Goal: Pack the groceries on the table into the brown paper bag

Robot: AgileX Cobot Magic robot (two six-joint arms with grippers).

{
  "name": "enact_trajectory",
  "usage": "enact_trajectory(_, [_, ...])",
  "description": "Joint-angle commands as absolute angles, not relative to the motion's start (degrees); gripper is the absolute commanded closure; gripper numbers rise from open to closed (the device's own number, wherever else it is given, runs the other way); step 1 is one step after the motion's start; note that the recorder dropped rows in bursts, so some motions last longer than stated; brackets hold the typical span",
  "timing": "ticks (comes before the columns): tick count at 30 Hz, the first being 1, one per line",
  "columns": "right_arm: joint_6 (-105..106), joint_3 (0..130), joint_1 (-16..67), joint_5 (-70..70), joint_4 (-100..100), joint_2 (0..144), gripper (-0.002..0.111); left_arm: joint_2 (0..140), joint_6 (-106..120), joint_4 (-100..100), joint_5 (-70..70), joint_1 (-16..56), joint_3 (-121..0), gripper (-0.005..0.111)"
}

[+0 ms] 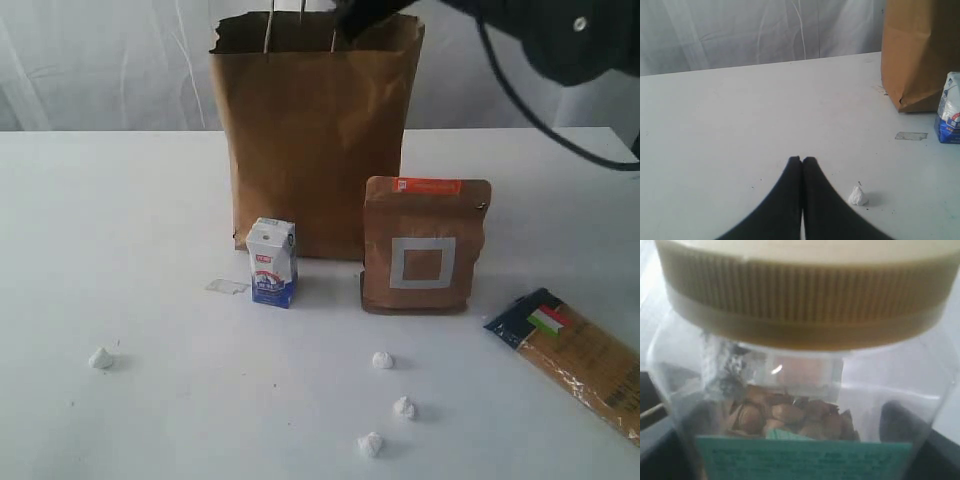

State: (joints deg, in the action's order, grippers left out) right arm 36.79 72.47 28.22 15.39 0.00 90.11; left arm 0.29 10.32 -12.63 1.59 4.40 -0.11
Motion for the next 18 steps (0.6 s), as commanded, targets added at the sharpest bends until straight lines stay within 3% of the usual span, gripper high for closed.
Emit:
enact_trajectory(1, [41.41, 72.63, 27.91, 20.76, 0.00, 92.76, 0.108, 0.00, 10.51, -12.97, 1.35, 4.79, 0.00, 0.107])
enact_trajectory(13, [35.83, 72.63, 28.65, 22.78, 0.41, 90.05, 0.108, 0.00, 10.51, -12.97, 1.35, 4.79, 0.00, 0.107])
enact_trajectory(18, [45.08, 72.63, 27.64, 22.78, 4.09, 88.58, 0.108, 0.00, 10.51, -12.97, 1.35, 4.79, 0.00, 0.107])
